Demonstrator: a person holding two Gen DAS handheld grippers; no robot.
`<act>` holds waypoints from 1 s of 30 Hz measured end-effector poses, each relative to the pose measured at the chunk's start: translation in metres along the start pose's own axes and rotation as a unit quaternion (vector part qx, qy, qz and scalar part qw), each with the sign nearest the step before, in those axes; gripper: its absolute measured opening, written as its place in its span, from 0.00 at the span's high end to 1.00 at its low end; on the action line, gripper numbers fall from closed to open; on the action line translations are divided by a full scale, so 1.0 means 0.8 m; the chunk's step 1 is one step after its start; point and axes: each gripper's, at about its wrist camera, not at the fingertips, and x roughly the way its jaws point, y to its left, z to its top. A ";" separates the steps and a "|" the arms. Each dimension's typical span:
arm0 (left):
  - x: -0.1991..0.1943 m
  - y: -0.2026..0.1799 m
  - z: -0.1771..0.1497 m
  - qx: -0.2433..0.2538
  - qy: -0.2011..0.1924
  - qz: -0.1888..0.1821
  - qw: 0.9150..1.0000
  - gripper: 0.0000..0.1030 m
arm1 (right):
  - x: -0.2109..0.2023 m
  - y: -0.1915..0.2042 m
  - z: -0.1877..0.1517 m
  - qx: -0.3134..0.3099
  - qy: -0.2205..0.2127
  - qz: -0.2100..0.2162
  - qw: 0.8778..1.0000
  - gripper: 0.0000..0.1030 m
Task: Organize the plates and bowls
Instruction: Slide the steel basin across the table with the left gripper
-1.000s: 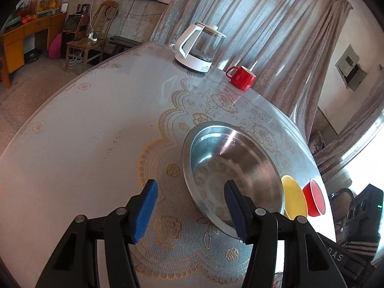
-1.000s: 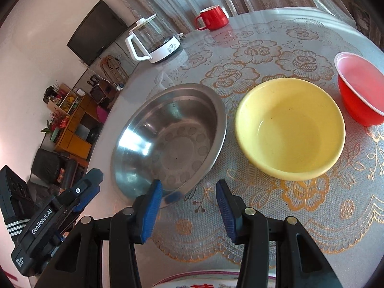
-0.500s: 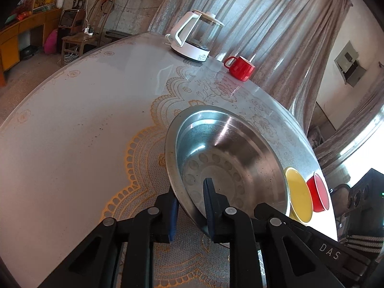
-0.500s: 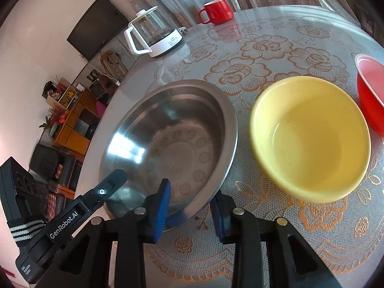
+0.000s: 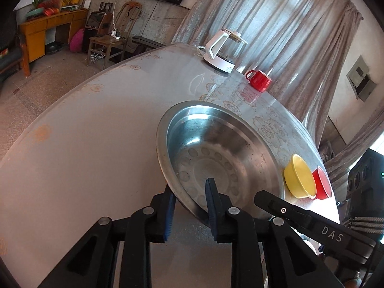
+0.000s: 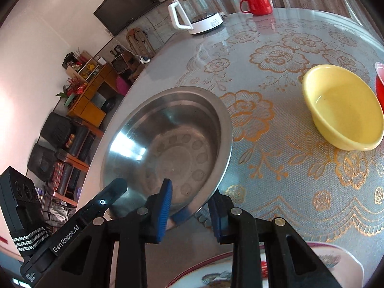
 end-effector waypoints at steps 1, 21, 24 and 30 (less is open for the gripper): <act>-0.007 0.004 -0.004 0.000 -0.002 0.001 1.000 0.75 | 0.000 0.006 -0.005 -0.010 0.002 0.002 1.000 0.72; -0.082 0.049 -0.059 -0.028 0.002 0.010 1.000 0.74 | -0.004 0.071 -0.078 -0.083 0.051 0.039 0.994 0.72; -0.088 0.049 -0.066 -0.025 0.002 0.010 1.000 0.74 | -0.006 0.072 -0.085 -0.086 0.053 0.041 0.994 0.72; -0.093 0.044 -0.071 -0.009 -0.003 0.023 1.000 0.70 | -0.011 0.074 -0.092 -0.096 0.048 0.037 0.994 0.71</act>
